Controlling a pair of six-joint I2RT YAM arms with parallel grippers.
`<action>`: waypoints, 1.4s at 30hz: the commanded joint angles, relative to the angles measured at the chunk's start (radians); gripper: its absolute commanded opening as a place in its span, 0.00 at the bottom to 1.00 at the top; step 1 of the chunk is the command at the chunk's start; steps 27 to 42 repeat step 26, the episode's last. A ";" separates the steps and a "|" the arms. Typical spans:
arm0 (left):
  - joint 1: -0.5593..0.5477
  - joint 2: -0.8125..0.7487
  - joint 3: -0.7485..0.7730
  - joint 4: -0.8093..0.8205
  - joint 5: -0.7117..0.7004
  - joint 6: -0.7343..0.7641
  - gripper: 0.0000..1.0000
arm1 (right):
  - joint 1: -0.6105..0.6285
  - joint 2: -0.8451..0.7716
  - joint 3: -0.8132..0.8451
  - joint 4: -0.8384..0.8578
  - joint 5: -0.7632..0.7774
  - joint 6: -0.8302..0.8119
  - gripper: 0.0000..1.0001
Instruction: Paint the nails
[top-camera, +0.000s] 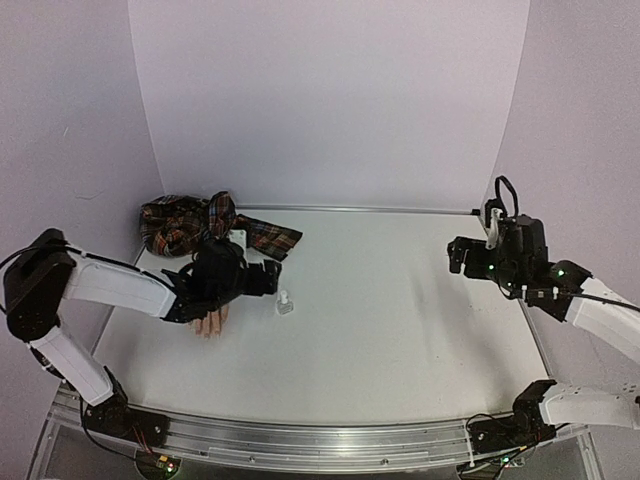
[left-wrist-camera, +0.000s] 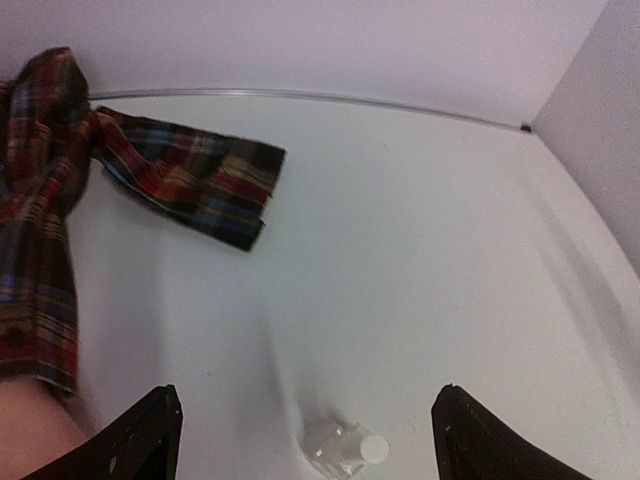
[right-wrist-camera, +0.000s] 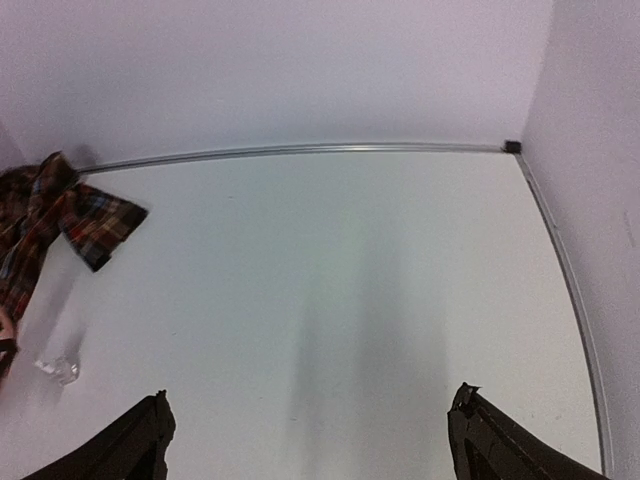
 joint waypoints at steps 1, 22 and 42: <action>0.149 -0.196 -0.022 -0.124 0.079 -0.053 0.90 | -0.168 -0.018 -0.066 -0.019 -0.069 0.113 0.98; 0.466 -0.740 -0.154 -0.333 0.021 -0.087 1.00 | -0.278 -0.311 -0.267 0.106 -0.198 -0.115 0.98; 0.466 -0.757 -0.154 -0.333 0.021 -0.081 1.00 | -0.277 -0.380 -0.302 0.131 -0.158 -0.102 0.98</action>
